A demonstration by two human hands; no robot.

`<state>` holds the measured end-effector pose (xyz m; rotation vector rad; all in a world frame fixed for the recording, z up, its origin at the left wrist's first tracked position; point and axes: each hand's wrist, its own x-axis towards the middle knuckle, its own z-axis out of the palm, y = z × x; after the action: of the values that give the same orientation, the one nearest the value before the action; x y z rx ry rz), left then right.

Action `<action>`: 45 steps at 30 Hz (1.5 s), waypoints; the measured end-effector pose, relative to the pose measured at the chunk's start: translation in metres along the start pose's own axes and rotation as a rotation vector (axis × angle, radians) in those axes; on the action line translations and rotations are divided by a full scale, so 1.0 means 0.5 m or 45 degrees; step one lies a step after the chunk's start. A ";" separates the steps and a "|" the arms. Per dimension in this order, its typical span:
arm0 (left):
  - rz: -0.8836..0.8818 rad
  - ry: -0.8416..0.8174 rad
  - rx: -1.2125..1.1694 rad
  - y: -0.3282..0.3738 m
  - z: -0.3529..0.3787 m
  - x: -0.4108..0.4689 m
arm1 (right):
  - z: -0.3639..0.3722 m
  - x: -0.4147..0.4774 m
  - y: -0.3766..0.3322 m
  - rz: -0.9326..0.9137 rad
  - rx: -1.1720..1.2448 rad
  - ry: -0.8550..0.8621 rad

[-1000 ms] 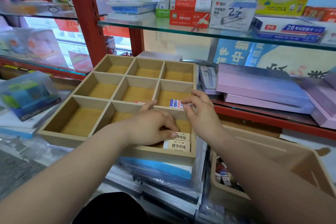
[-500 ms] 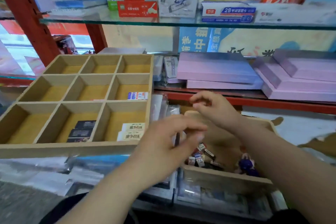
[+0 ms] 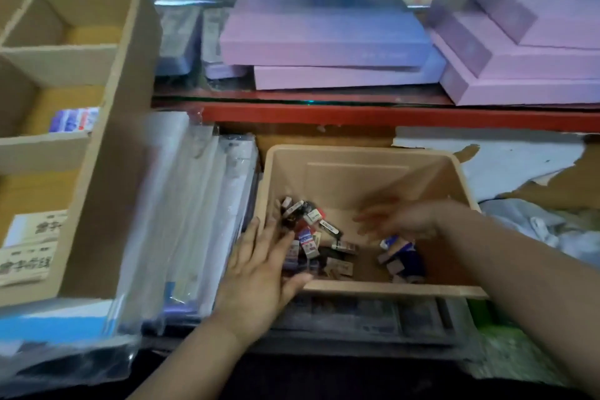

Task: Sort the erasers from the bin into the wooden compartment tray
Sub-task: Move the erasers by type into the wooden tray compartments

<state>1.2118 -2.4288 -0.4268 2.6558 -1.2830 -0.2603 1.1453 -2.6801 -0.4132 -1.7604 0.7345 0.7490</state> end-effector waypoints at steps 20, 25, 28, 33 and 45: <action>0.071 0.161 -0.016 -0.024 0.059 0.031 | 0.148 0.276 0.075 -0.778 -0.847 0.536; 0.043 0.153 0.005 -0.021 0.058 0.030 | 0.145 0.275 0.065 -0.841 -0.999 0.485; 0.065 0.147 0.042 -0.022 0.057 0.027 | 0.133 0.277 0.053 -0.685 -1.182 0.193; 0.066 0.181 0.029 -0.023 0.058 0.026 | 0.125 0.268 0.039 -0.714 -1.248 0.168; 0.080 0.281 0.048 -0.024 0.066 0.026 | 0.117 0.281 0.026 -0.614 -0.757 0.360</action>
<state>1.2211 -2.4345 -0.4626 2.5816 -1.3080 0.0645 1.2138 -2.6455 -0.5450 -2.4975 0.2400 0.4055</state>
